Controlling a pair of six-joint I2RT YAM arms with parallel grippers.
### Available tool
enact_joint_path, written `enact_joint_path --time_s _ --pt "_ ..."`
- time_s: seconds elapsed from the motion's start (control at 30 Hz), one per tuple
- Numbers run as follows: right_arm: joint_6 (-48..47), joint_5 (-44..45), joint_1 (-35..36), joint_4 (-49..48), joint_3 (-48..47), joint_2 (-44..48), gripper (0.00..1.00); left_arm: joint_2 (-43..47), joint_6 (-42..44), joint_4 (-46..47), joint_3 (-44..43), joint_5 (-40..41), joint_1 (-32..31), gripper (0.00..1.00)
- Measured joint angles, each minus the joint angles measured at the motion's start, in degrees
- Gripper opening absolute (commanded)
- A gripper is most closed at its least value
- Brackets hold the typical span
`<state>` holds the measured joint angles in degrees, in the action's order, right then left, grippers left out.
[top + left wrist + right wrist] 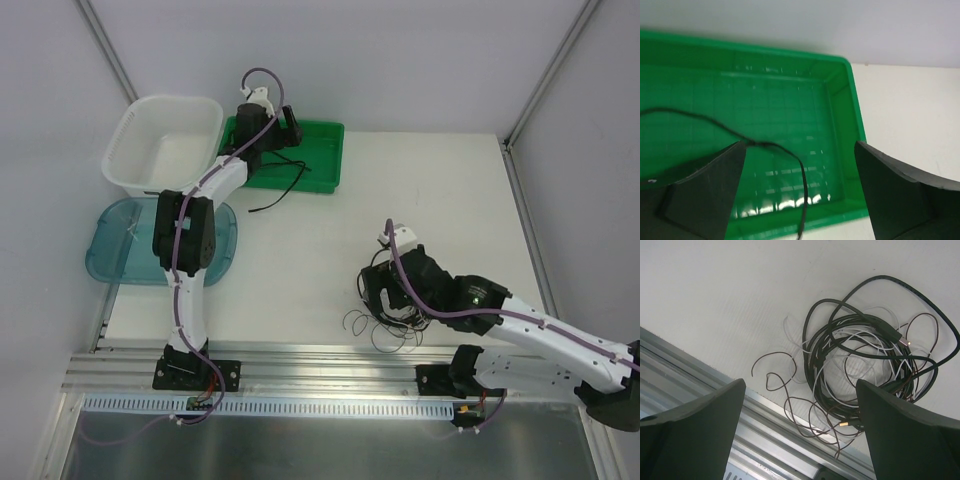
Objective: Untangle the cables
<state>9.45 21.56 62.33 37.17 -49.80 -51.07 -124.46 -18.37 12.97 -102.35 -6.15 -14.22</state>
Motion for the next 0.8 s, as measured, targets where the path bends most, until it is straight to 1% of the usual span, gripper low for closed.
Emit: enact_joint_path --time_s 0.03,0.07,0.2,0.33,0.43,0.63,0.8 --pt "0.15 0.0 0.0 0.02 0.02 0.37 0.97 1.7 -1.18 -0.31 2.47 0.15 0.0 0.98" --pt "0.26 0.0 0.0 0.02 0.02 0.81 0.97 3.63 -2.34 -0.98 4.87 0.26 0.0 0.99" --pt "0.7 0.02 0.0 -0.04 0.31 2.51 0.97 12.41 -9.66 -3.72 13.35 2.19 -0.37 0.99" --pt "1.4 0.02 0.0 -0.02 1.77 4.04 0.97 22.58 -21.73 -6.01 21.88 6.45 -1.73 0.99" --pt "2.1 0.0 0.0 0.02 2.86 5.22 0.97 27.08 -31.91 -6.25 27.78 9.79 -3.8 0.98" --pt "2.95 0.0 -0.02 0.35 3.65 7.96 0.97 26.86 -50.31 -8.13 36.41 18.47 -7.28 0.94" --pt "2.97 0.11 -0.07 0.72 3.72 9.49 0.97 24.72 -61.0 -8.83 36.98 25.11 -8.74 0.89"
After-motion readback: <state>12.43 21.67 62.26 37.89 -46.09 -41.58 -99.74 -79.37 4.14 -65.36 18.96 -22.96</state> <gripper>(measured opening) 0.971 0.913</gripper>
